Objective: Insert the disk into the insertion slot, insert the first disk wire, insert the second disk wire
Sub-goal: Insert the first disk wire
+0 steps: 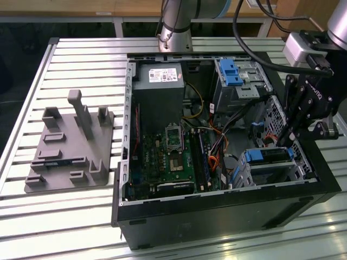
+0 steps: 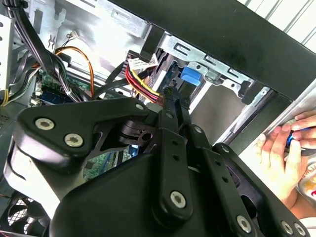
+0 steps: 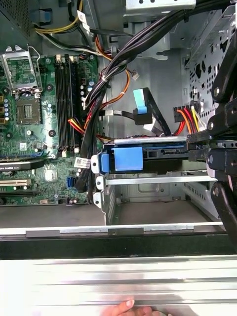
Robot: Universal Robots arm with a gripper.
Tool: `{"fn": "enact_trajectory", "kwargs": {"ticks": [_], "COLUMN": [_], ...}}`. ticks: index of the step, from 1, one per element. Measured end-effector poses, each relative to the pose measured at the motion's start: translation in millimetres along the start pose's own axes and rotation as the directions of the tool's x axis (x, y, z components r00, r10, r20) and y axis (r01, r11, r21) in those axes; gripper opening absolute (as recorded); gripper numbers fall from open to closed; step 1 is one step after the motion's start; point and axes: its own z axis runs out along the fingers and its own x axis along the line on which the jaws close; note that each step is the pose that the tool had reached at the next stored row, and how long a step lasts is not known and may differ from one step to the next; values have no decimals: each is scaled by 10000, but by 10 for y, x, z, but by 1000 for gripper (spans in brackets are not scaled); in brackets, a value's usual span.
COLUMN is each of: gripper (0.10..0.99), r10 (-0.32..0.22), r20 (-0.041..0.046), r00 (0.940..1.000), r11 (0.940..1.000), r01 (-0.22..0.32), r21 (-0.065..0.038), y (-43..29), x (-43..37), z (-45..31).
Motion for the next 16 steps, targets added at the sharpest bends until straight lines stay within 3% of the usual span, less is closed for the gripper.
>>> {"fn": "enact_trajectory", "kwargs": {"ticks": [7,16], "gripper": [165,165], "r10": [-2,-1], "r20": [48,48], "r00": [10000,10000], "r11": [10000,10000], "r01": [1,1], "r21": [34,34], "y": [1,0], "x": [1,6], "z": [29,62]}}
